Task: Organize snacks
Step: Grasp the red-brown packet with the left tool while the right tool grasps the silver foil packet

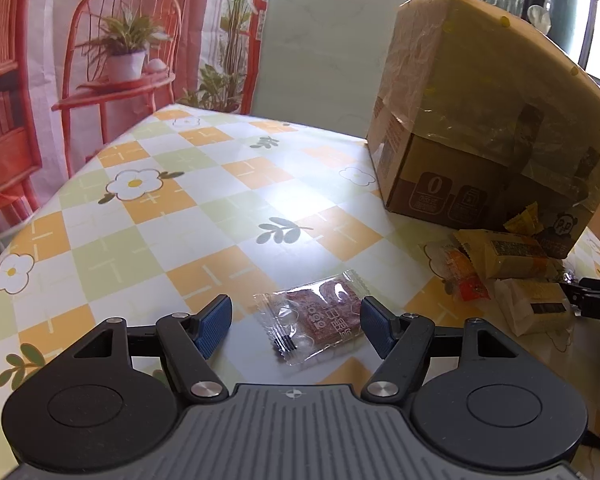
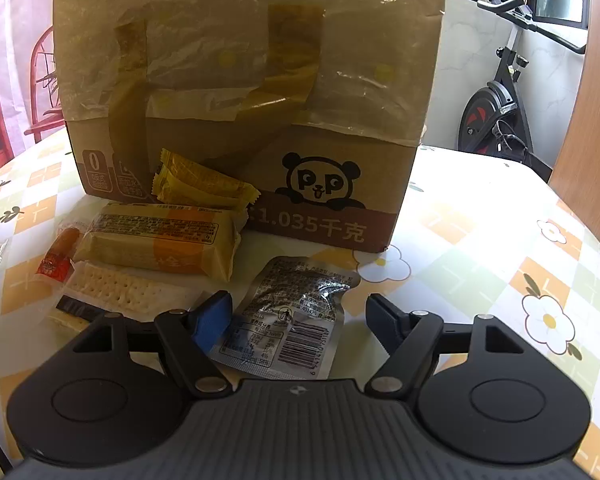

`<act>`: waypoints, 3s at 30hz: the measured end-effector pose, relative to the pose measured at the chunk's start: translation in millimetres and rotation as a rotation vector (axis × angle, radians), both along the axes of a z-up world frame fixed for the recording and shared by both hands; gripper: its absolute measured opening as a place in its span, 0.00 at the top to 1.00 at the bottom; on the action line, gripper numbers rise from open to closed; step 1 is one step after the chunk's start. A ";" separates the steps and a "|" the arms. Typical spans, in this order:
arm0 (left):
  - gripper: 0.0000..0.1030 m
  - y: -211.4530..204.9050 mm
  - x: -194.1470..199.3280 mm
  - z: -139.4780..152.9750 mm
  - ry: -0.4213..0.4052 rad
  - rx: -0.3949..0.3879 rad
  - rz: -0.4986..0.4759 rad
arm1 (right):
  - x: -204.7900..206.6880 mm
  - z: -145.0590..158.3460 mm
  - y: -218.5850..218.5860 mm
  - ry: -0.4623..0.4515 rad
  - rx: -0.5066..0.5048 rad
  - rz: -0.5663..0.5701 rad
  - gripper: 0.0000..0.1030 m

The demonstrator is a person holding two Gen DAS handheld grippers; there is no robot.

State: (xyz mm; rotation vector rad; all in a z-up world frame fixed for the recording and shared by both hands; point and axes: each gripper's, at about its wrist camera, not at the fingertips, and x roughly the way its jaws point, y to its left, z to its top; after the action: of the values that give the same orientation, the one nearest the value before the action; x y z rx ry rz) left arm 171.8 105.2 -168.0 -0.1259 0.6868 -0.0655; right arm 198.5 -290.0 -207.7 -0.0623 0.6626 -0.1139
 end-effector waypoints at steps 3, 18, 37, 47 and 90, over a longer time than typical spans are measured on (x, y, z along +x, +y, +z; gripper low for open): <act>0.29 -2.5 1.4 2.3 0.026 -0.009 -0.018 | -0.3 -0.3 0.1 0.000 0.003 0.000 0.26; 0.30 -35.2 -7.5 1.4 0.062 -0.012 -0.157 | -6.0 1.4 -0.9 -0.010 0.015 0.007 0.27; 0.31 -29.7 36.0 5.4 0.059 0.147 0.062 | -5.7 1.7 0.6 -0.007 0.012 0.009 0.27; 0.59 -38.9 15.5 6.6 0.008 0.124 0.043 | -5.6 1.8 -0.1 -0.007 0.015 0.011 0.28; 0.57 -30.1 8.7 0.7 -0.026 0.048 0.038 | -26.2 8.5 -13.0 -0.127 0.064 -0.010 0.93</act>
State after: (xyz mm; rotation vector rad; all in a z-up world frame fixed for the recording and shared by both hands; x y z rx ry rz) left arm 180.6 75.0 -167.3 -0.0918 0.6596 -0.0145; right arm 172.3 -302.9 -199.2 0.0103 0.5389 -0.1051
